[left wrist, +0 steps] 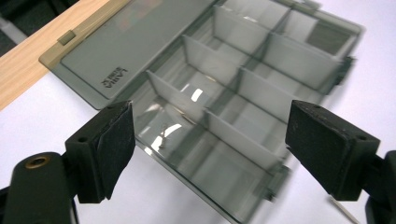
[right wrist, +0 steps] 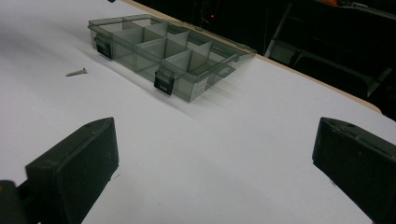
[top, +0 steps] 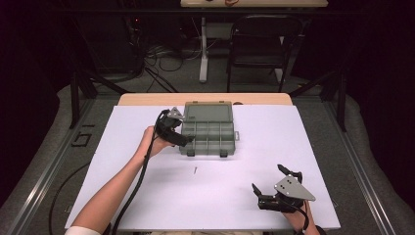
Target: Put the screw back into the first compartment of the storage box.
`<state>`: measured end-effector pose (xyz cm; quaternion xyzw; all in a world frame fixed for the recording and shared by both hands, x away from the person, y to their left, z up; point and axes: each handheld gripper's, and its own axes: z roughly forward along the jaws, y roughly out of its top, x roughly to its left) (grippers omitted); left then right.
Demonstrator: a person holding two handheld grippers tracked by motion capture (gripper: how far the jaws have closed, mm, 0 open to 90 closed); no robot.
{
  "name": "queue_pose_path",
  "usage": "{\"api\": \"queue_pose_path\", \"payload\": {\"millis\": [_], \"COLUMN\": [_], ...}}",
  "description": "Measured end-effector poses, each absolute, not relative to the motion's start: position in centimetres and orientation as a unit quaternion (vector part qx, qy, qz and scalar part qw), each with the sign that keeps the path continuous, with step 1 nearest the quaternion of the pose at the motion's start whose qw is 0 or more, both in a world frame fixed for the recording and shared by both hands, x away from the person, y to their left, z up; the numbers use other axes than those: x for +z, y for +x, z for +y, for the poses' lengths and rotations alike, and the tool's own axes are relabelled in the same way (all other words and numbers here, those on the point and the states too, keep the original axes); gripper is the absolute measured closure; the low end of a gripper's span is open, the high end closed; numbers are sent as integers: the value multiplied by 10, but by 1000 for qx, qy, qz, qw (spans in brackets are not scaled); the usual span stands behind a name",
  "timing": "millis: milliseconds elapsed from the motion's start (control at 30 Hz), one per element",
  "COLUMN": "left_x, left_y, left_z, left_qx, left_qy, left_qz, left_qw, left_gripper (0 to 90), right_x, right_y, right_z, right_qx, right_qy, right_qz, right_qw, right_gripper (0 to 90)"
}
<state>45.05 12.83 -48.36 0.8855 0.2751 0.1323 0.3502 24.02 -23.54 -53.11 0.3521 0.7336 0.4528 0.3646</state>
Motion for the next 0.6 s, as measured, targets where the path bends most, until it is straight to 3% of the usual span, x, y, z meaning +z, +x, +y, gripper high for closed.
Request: {"api": "queue_pose_path", "payload": {"millis": [600], "left_x": [-496], "left_y": [394], "left_z": [134], "left_qx": [137], "left_qy": [878], "left_qz": [275], "left_qw": [367], "left_gripper": [7], "right_x": [-531], "right_y": [241], "right_z": [-235], "right_qx": [452], "right_qy": [351], "right_qz": [735], "right_qw": [363], "right_gripper": [0]}}
